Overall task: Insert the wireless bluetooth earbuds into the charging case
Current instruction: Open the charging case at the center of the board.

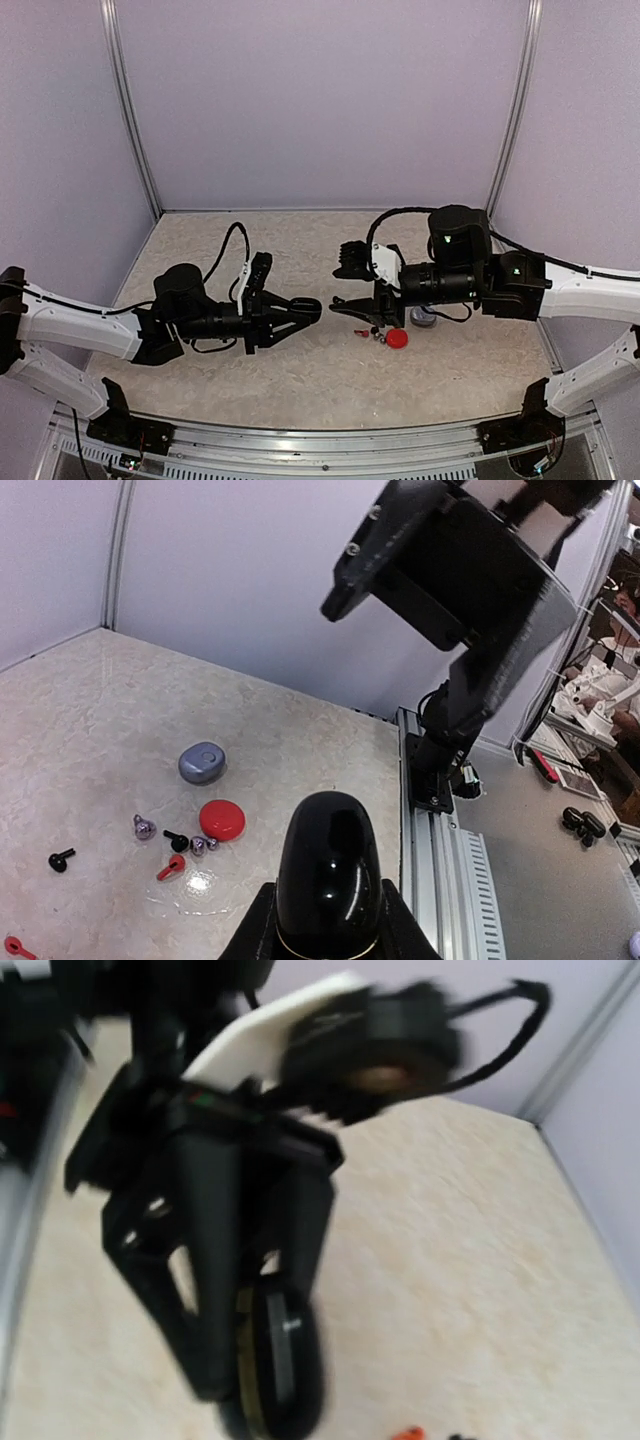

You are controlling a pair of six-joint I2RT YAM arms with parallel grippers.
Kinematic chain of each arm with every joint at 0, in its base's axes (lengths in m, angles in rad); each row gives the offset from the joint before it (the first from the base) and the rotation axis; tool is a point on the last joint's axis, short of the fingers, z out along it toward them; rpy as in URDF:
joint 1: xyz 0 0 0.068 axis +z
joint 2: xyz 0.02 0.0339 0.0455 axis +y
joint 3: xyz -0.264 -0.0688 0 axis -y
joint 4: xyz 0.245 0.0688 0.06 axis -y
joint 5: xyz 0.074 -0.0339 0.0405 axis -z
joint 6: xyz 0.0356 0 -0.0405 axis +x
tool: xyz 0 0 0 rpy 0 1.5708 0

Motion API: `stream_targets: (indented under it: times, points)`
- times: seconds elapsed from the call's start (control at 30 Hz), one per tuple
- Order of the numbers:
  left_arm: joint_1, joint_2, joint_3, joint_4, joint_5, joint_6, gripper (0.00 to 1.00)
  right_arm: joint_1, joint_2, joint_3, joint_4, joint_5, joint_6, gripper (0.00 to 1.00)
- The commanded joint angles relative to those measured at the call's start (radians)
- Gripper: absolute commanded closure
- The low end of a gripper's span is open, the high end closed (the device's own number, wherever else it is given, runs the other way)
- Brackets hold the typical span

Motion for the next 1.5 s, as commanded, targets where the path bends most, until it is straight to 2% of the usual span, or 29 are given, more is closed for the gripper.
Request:
stream_targets:
  times: [0.0,0.33,0.5,0.97,1.23,1.33,1.47]
  points:
    - [-0.06,-0.049,-0.014,0.028,-0.015,0.194,0.88,-0.055,-0.011,0.031,-0.055,-0.277,0.169,0.47]
    - [-0.121,-0.079,0.015,-0.026,-0.121,0.3,0.9,-0.058,0.073,0.072,-0.067,-0.426,0.268,0.58]
    - [-0.144,-0.078,0.024,-0.045,-0.15,0.332,0.9,-0.058,0.109,0.094,-0.065,-0.422,0.271,0.61]
    - [-0.157,-0.078,0.03,-0.036,-0.138,0.342,0.9,-0.058,0.154,0.08,-0.086,-0.388,0.228,0.6]
    - [-0.158,-0.069,0.029,-0.027,-0.123,0.335,0.89,-0.058,0.164,0.08,-0.094,-0.379,0.216,0.67]
    - [-0.158,-0.069,0.027,-0.022,-0.12,0.333,0.86,-0.058,0.169,0.084,-0.1,-0.374,0.214,0.72]
    - [-0.158,-0.072,0.024,-0.023,-0.129,0.33,0.76,-0.058,0.161,0.089,-0.098,-0.368,0.215,0.81]
